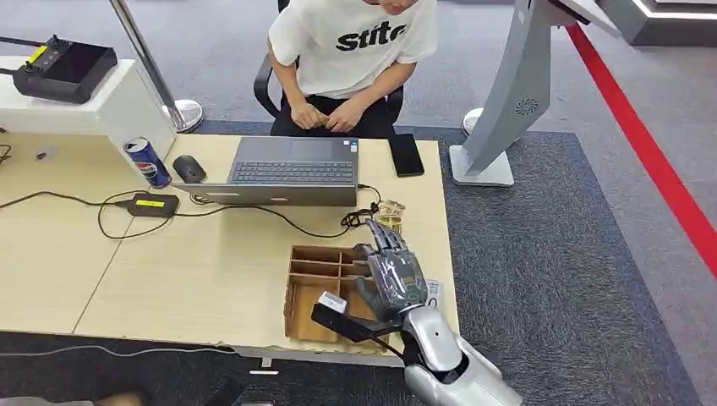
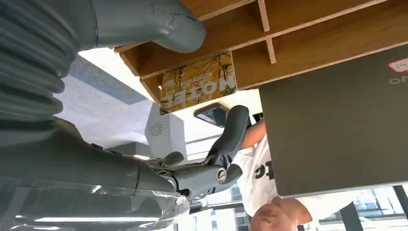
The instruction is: Pass the card to the sensor for recognition and then transmit it.
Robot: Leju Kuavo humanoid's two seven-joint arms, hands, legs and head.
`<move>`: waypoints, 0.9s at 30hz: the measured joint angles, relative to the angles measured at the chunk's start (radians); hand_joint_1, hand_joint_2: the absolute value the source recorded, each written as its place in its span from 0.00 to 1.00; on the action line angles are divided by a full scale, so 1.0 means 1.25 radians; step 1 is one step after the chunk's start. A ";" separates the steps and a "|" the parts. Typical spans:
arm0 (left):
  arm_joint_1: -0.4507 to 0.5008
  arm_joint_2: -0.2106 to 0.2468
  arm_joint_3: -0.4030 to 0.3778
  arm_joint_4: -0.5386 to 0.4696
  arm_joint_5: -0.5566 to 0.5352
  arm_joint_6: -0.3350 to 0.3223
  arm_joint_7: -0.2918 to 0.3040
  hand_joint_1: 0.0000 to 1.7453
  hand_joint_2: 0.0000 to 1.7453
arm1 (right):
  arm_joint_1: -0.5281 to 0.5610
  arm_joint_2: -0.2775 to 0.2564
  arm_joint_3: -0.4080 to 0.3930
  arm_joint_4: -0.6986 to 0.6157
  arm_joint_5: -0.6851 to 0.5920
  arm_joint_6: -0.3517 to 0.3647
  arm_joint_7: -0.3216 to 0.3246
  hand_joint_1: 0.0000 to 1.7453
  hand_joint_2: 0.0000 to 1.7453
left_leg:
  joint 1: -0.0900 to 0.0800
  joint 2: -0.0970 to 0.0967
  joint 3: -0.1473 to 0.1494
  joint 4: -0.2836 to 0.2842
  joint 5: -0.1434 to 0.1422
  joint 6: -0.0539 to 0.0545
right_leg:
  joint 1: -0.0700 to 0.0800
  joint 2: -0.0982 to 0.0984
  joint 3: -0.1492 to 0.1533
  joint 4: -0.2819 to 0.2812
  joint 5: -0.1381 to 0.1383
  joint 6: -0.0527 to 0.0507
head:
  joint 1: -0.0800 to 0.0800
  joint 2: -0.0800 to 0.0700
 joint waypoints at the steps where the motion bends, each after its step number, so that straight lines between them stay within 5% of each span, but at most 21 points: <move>1: 0.000 0.000 0.000 0.000 0.000 0.000 0.000 0.00 1.00 | 0.000 0.000 0.000 0.000 0.000 0.001 0.000 0.40 1.00 | 0.000 0.000 0.000 0.000 0.000 0.000 | 0.000 0.000 0.000 0.000 0.000 0.000 | 0.000 0.000; 20: 0.000 0.000 0.006 0.000 -0.001 0.000 -0.002 0.00 1.00 | 0.001 -0.002 0.000 -0.005 -0.002 0.006 0.000 0.34 1.00 | 0.000 0.000 0.000 0.000 0.000 0.000 | 0.000 0.000 0.000 0.000 0.000 0.000 | 0.000 0.000; 27: 0.000 0.000 0.011 0.000 -0.001 0.000 -0.002 0.00 1.00 | 0.002 -0.002 0.000 -0.005 -0.002 0.006 0.000 0.39 1.00 | 0.000 0.000 0.000 0.000 0.000 0.000 | 0.000 0.000 0.000 0.000 0.000 0.000 | 0.000 0.000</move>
